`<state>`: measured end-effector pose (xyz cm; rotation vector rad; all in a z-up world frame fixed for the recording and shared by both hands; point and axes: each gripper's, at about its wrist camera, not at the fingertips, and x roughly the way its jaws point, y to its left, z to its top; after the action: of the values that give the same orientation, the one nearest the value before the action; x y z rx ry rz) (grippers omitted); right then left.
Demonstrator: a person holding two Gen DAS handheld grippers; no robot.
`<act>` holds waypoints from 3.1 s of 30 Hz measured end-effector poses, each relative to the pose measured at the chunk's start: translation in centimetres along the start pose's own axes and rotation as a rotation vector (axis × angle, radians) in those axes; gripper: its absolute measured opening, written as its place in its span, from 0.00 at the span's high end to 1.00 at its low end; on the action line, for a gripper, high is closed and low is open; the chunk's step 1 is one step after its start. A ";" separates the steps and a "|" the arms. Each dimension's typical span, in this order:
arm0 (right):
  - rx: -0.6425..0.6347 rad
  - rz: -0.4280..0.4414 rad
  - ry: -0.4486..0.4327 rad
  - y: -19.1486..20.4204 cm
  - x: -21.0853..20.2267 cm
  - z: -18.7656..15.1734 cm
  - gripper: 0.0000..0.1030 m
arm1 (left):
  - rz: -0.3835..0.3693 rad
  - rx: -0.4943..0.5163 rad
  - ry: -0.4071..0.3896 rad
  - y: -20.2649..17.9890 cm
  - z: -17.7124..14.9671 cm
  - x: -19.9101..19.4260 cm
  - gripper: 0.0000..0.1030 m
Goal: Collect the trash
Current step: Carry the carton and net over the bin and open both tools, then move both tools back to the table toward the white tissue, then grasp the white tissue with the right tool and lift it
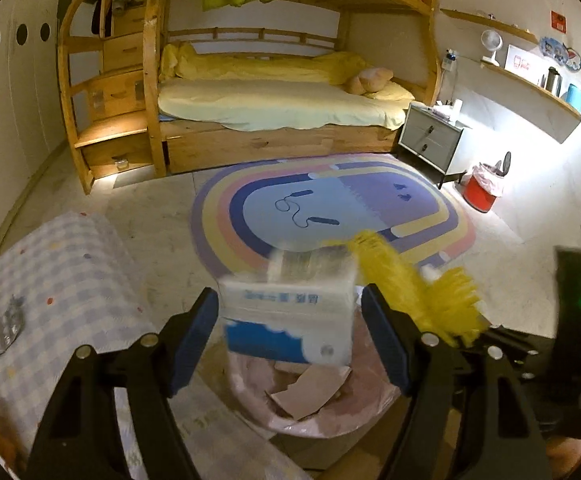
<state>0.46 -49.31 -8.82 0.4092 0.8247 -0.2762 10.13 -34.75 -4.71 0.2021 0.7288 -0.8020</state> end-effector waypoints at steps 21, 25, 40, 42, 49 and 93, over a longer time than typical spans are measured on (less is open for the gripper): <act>-0.067 0.042 -0.174 8.2 -11.3 -1.5 0.57 | 0.258 -0.156 -0.077 8.9 -6.8 -17.1 0.24; -0.140 0.093 -0.144 12.1 -11.1 -2.3 0.57 | 0.322 -0.189 -0.086 11.0 -9.3 -20.2 0.24; -0.432 0.242 -0.006 27.1 -7.4 -5.9 0.56 | 0.596 -0.409 -0.031 21.5 -18.5 -27.6 0.16; -0.470 0.254 0.018 28.7 -6.5 -6.5 0.56 | 0.609 -0.431 -0.021 22.4 -19.1 -27.8 0.16; -0.540 0.282 0.072 31.6 -3.1 -6.8 0.57 | 0.610 -0.419 0.008 23.4 -19.3 -26.8 0.16; -0.678 0.413 0.203 34.0 -2.0 -11.5 0.56 | 0.629 -0.447 -0.012 23.4 -20.5 -29.0 0.16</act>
<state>4.93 -13.78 -6.04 -0.0402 0.9547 0.4324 2.70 7.08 -3.08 0.0152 0.7563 -0.0341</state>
